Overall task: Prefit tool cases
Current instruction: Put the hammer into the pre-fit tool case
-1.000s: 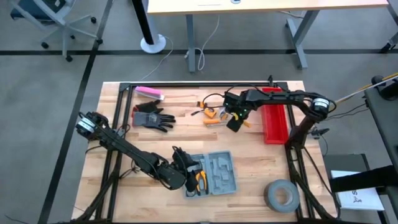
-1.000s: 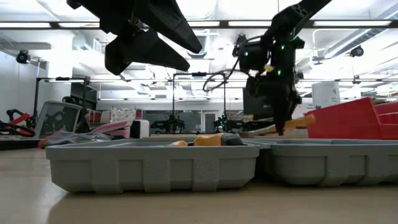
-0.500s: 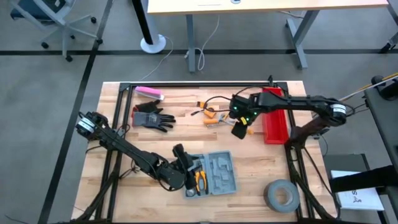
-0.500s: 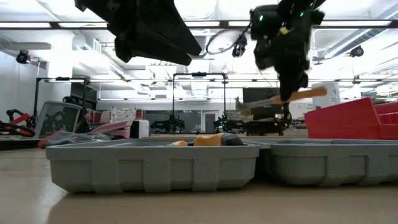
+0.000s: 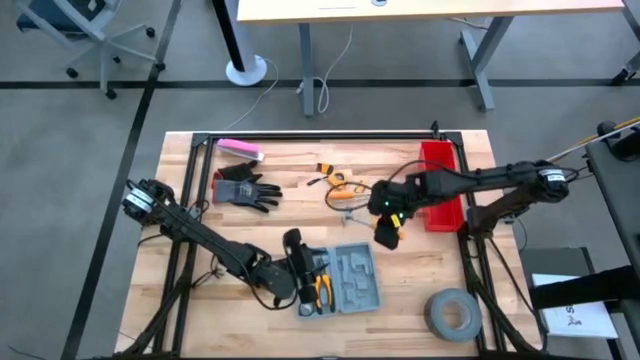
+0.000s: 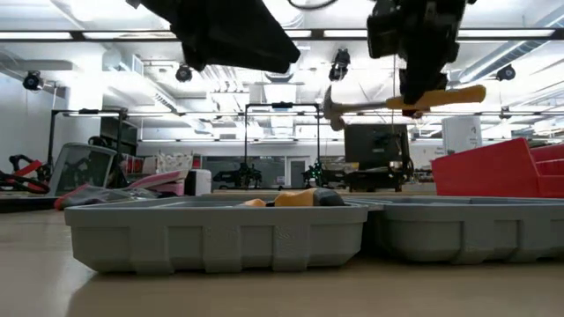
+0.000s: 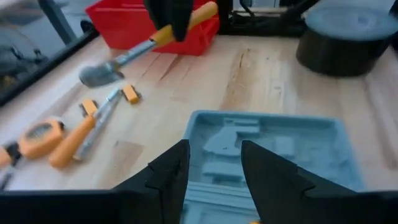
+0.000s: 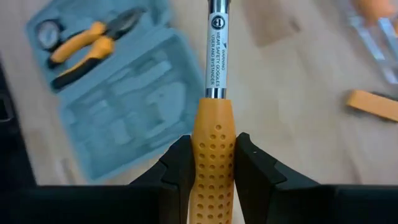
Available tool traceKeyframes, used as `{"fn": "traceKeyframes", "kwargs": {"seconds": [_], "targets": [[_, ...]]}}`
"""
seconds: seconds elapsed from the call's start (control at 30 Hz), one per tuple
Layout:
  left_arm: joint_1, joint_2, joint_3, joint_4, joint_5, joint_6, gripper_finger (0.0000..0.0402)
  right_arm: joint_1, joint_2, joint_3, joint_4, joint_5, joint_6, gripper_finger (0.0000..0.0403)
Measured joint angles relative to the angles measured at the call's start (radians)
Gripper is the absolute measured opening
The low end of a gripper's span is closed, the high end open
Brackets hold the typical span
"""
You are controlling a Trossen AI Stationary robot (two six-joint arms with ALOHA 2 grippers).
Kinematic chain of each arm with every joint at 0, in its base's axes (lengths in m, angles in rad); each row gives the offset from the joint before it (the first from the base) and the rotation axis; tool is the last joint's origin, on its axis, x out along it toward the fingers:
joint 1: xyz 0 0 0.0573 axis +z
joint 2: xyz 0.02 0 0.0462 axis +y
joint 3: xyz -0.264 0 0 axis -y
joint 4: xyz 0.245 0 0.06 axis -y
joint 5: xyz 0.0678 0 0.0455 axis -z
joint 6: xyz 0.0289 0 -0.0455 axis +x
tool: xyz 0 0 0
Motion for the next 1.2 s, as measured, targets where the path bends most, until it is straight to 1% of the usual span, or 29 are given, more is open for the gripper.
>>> {"fn": "traceKeyframes", "kwargs": {"seconds": [0.27, 0.43, 0.57, 0.8, 1.0, 1.1, 1.2], "targets": [[0.000, 0.000, 0.000, 0.001, -0.081, 0.341, 0.0144, 0.132, 0.000, 0.000, 0.085, -0.035, 0.053, 0.0073], [0.000, 0.000, 0.000, 0.023, -0.087, 0.552, 0.0151, 0.192, 0.000, 0.000, 0.139, -0.067, 0.077, 0.0073], [0.001, 0.000, 0.000, 0.077, -0.087, 0.707, 0.0157, 0.223, 0.002, 0.000, 0.208, -0.078, 0.084, 0.0073], [0.010, 0.000, 0.000, 0.158, -0.081, 0.796, 0.0156, 0.242, 0.002, 0.000, 0.251, -0.078, 0.094, 0.0073], [0.010, 0.000, 0.000, 0.182, -0.020, 0.844, 0.0143, 0.257, 0.003, 0.000, 0.282, -0.088, 0.094, 0.0073], [0.010, 0.001, 0.000, 0.198, 0.022, 0.858, 0.0136, 0.269, 0.003, 0.000, 0.294, -0.116, 0.093, 0.0073], [0.010, 0.001, 0.000, 0.251, 0.060, 0.894, 0.0131, 0.287, 0.003, 0.000, 0.317, -0.141, 0.092, 0.0073]]}}
